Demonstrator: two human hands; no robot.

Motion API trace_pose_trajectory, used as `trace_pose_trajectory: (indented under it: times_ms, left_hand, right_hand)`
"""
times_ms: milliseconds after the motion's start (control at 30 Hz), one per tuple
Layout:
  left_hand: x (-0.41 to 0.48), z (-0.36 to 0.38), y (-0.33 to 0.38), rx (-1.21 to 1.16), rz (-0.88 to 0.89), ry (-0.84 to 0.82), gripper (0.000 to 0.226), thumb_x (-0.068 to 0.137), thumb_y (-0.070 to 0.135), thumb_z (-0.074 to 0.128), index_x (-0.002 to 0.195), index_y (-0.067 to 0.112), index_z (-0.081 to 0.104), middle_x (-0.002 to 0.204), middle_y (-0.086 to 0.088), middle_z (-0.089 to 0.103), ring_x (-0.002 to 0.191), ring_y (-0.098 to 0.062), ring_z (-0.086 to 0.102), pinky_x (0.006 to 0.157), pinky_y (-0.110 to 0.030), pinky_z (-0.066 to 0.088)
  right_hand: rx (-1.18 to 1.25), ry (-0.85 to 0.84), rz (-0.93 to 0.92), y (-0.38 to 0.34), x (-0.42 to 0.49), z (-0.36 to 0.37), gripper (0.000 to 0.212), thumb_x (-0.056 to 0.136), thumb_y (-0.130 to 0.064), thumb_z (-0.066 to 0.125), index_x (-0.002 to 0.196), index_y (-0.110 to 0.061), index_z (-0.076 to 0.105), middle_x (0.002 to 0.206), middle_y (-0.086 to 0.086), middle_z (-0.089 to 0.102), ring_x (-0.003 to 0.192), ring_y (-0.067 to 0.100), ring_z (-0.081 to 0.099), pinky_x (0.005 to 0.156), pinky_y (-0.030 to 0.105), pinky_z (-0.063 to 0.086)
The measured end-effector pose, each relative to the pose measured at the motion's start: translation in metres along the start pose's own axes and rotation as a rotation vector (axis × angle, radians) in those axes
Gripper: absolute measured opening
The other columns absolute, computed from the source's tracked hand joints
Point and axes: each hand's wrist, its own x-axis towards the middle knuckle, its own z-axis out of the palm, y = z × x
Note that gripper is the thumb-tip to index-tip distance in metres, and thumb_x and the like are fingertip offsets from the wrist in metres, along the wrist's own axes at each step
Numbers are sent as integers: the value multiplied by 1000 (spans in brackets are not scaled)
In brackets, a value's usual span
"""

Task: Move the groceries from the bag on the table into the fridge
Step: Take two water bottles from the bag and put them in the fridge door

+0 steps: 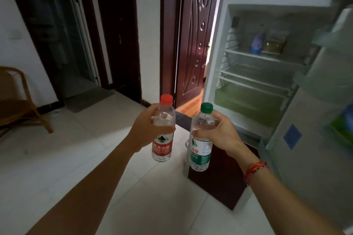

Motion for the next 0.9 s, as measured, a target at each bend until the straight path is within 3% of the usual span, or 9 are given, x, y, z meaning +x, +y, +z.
trace_pose_trajectory:
  times_ms: [67,167,267,400,500,633,733,900]
  left_hand:
    - [32,3,-7,-16,7,-45,51,76,21,83,118,29,56,105,15,66,92,-7,65,71,-13,49]
    - [79,11,-20,-47,1,-106,53,76,20,83,118,34,53,102,21,63,86,1,64,62,-8,46]
    - [124,27,-34,-57,8,-160,56,75,20,83,118,38,51,104,23,61,88,1,62,65,-9,46]
    - [187,53,-51,-107,20,-233,55,75,17,83,111,45,53,99,25,66,88,8,65,59,-7,49]
    - [239,78,-60,-119,42,-297,58,73,17,85,118,40,56,106,19,69,96,3,66,67,-12,52]
    - [316,123,-59,-131,35,-403,60,71,12,85,121,31,58,109,12,70,100,-7,68,76,-20,54]
    - [365,160,-53,-127,46,-485,59,71,10,85,121,24,57,110,3,69,98,-14,69,78,-26,56]
    - [411,218,-42,-154,85,-619,55,70,8,85,116,28,60,105,4,73,95,-14,71,82,-36,57]
  right_hand:
    - [13,32,13,4,28,-1,44,65,-3,89,102,-19,71,89,-3,78,81,12,76,76,34,58]
    - [16,80,26,16,70,-3,47,64,-5,90,105,-20,72,93,0,79,86,18,76,82,42,61]
    - [5,105,57,33,108,-8,49,63,-6,90,106,-21,71,95,1,79,87,18,76,85,47,61]
    - [-6,162,90,60,160,-24,49,58,-18,91,102,-28,71,93,-5,79,88,15,75,85,48,61]
    - [-6,208,109,80,198,-43,52,50,-32,89,99,-29,71,93,-6,79,88,14,75,85,48,61]
    - [4,266,149,105,246,-82,43,63,-11,90,98,-27,70,94,-6,79,88,13,76,86,47,61]
    - [-1,340,182,119,272,-109,43,64,-7,90,97,-25,70,92,-9,78,85,10,75,83,41,62]
    - [-27,481,260,135,283,-149,42,63,-5,91,94,-22,68,90,-7,78,83,12,75,81,37,60]
